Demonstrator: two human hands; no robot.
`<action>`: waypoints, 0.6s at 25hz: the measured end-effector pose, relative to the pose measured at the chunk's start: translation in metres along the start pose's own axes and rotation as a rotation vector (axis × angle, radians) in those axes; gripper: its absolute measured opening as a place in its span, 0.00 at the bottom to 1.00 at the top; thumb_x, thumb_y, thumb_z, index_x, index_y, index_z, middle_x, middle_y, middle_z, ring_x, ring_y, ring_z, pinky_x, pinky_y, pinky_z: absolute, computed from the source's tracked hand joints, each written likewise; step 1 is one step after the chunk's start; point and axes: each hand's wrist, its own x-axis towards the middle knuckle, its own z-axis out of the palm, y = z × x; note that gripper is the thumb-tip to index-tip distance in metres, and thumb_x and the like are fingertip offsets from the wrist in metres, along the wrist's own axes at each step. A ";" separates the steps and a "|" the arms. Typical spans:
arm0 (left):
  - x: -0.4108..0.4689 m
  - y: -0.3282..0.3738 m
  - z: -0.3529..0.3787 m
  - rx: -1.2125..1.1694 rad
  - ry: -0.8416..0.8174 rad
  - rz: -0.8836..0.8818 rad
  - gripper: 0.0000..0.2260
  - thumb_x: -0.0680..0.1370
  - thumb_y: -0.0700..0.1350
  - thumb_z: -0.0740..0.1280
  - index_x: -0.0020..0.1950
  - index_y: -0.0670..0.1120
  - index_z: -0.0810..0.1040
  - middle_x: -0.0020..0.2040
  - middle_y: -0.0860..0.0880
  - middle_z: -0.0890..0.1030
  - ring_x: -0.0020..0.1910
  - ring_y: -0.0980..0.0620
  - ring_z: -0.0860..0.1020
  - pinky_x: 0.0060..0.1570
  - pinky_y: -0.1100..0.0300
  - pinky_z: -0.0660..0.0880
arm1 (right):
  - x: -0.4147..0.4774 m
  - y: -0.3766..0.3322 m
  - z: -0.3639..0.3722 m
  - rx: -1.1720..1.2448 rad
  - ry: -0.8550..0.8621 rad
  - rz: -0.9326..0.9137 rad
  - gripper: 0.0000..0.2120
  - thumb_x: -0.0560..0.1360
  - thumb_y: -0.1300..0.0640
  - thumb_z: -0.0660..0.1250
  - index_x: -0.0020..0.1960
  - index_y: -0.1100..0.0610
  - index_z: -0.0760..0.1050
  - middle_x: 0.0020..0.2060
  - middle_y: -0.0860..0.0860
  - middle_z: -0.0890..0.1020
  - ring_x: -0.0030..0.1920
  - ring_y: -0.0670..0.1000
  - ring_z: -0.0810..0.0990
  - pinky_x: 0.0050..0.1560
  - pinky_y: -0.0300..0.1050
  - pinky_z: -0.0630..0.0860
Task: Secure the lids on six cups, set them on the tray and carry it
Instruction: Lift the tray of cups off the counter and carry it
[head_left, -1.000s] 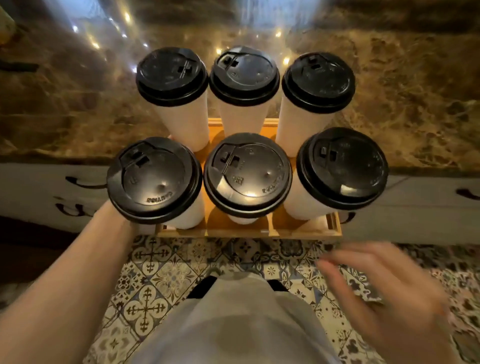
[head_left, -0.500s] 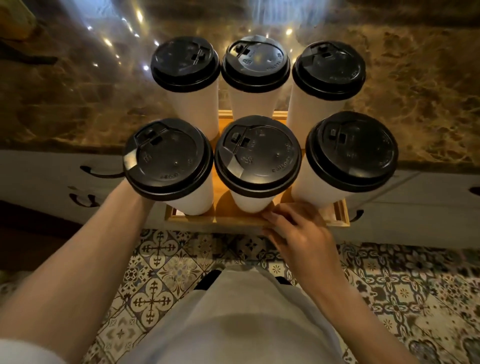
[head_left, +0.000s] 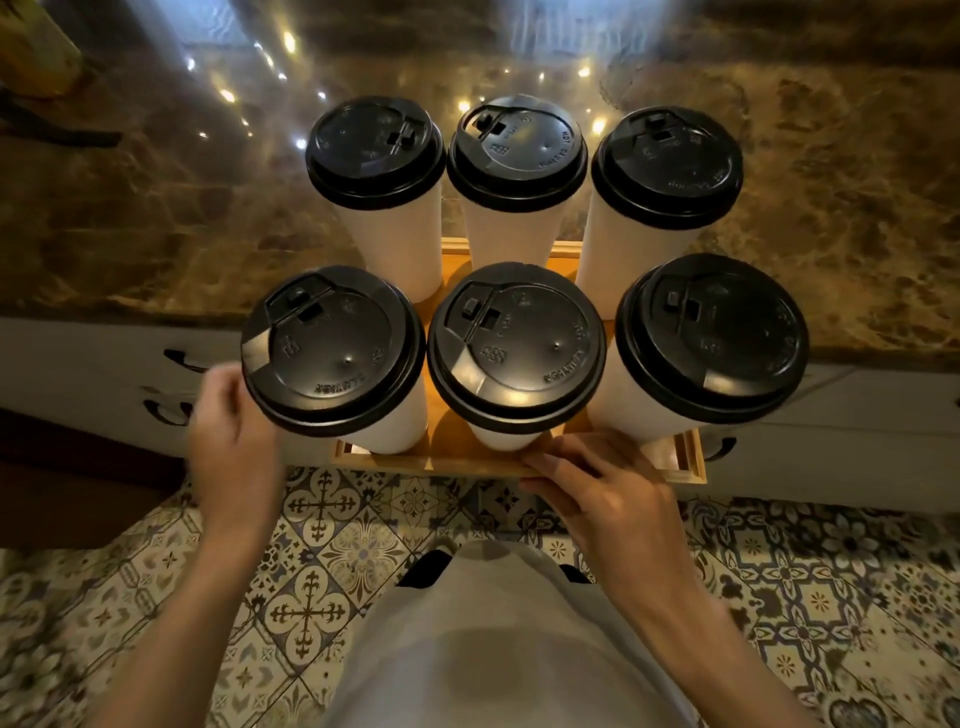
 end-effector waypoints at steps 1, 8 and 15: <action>-0.011 0.004 -0.004 -0.026 0.059 0.036 0.09 0.82 0.47 0.58 0.43 0.57 0.71 0.38 0.60 0.75 0.37 0.66 0.72 0.37 0.70 0.68 | 0.000 -0.003 -0.001 0.023 0.007 -0.002 0.10 0.69 0.58 0.78 0.50 0.56 0.85 0.45 0.53 0.85 0.46 0.57 0.84 0.41 0.51 0.83; -0.068 0.024 0.037 0.262 -0.190 0.564 0.13 0.76 0.49 0.66 0.52 0.42 0.83 0.51 0.45 0.84 0.48 0.49 0.82 0.52 0.60 0.74 | -0.003 -0.001 0.000 0.009 0.018 -0.010 0.12 0.68 0.58 0.78 0.51 0.56 0.85 0.46 0.53 0.85 0.47 0.56 0.83 0.43 0.48 0.80; -0.044 0.030 0.047 0.368 -0.288 0.658 0.14 0.77 0.48 0.62 0.58 0.47 0.82 0.55 0.51 0.83 0.50 0.49 0.82 0.38 0.57 0.79 | 0.002 -0.001 -0.002 0.027 -0.020 0.001 0.11 0.69 0.58 0.77 0.51 0.57 0.85 0.47 0.54 0.85 0.48 0.58 0.83 0.44 0.50 0.82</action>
